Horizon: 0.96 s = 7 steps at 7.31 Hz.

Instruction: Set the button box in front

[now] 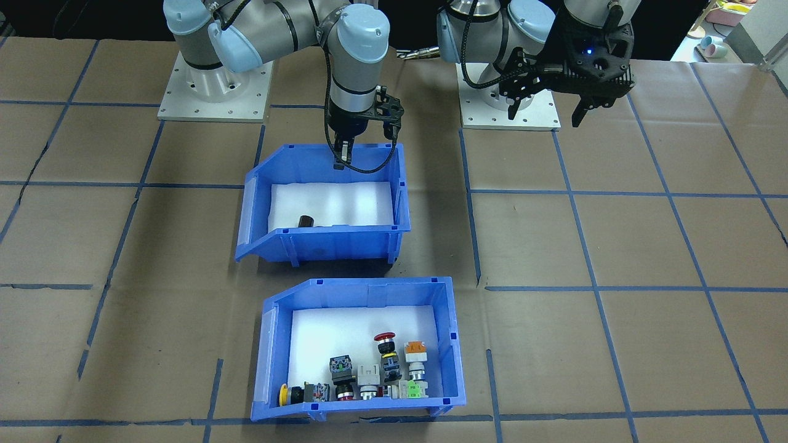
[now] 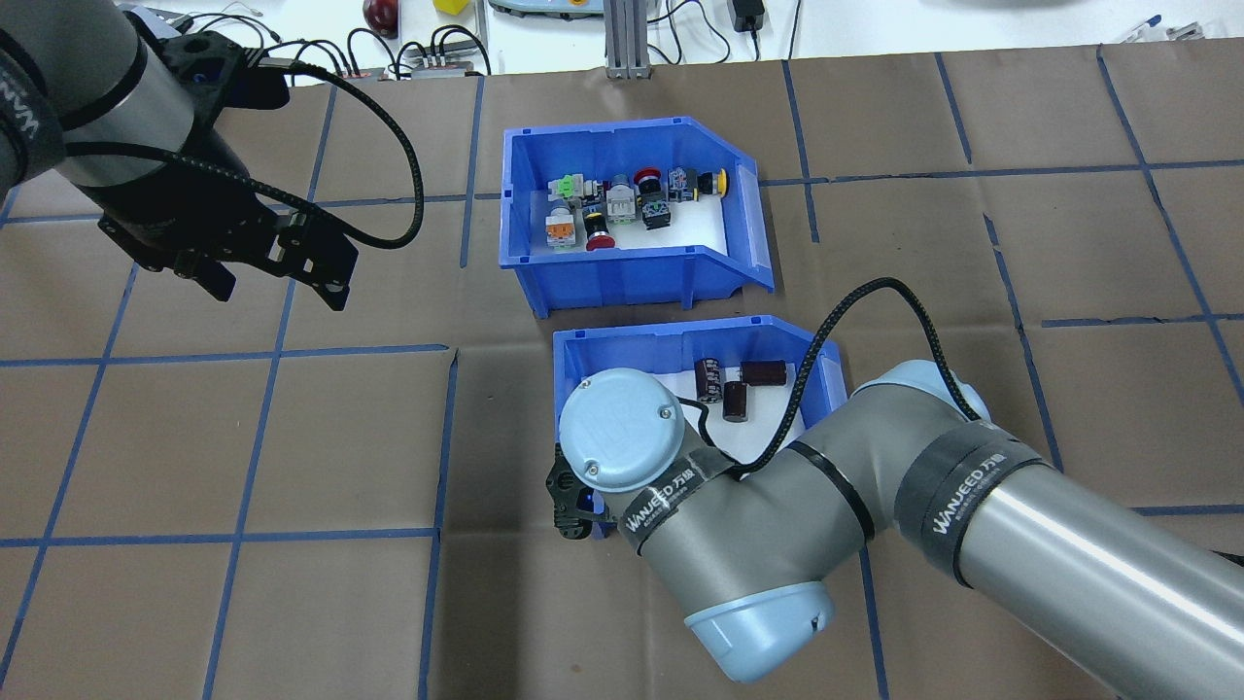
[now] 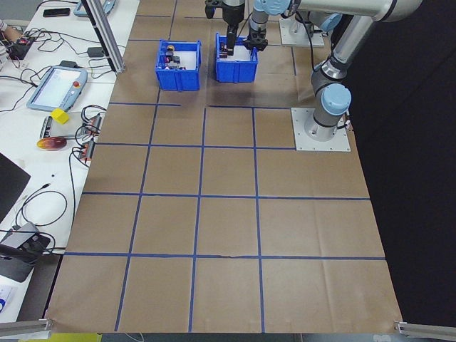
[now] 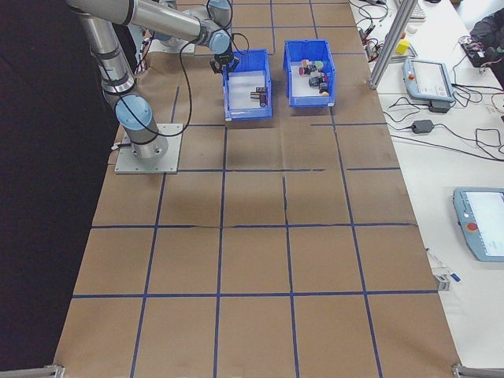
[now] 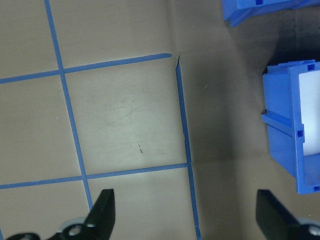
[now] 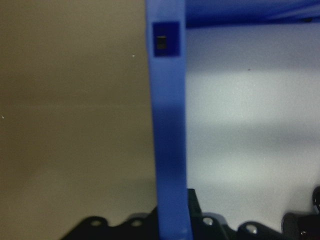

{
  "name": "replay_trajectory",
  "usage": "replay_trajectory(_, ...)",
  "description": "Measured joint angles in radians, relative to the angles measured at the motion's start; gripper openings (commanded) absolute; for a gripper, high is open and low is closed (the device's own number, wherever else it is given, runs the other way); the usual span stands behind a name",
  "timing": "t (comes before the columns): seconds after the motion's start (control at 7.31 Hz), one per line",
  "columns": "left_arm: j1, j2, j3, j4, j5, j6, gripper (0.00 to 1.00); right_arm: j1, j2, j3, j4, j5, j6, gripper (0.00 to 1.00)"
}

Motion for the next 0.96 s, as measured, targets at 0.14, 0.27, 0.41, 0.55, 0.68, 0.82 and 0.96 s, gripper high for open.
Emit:
replay_trajectory(0.14, 0.000, 0.001, -0.001, 0.000, 0.001, 0.000, 0.99, -0.003, -0.007, -0.002, 0.000, 0.005, 0.005, 1.00)
replay_trajectory(0.27, 0.000, 0.000, -0.001, -0.001, 0.001, 0.000, 0.99, -0.008, -0.018, -0.013, 0.006, 0.006, 0.009, 1.00)
replay_trajectory(0.41, 0.000, -0.002, -0.001, 0.000, 0.001, 0.000, 0.99, -0.014, -0.035, -0.037, 0.038, 0.006, 0.011, 1.00)
replay_trajectory(0.55, 0.000, -0.003, -0.001, 0.000, 0.001, 0.000, 0.99, -0.027, -0.056, -0.070, 0.105, 0.004, 0.011, 1.00)
replay_trajectory(0.68, 0.000, -0.002, 0.000, 0.000, 0.001, 0.000, 0.99, -0.061, -0.090, -0.094, 0.165, 0.001, 0.015, 1.00)
replay_trajectory(0.82, 0.000, -0.001, -0.001, 0.000, 0.001, 0.000, 0.99, -0.119, -0.135, -0.102, 0.194, -0.001, 0.026, 1.00)
replay_trajectory(0.96, 0.000, 0.000, -0.001, 0.000, 0.001, 0.000, 0.99, -0.202, -0.179, -0.108, 0.205, 0.002, 0.048, 1.00)
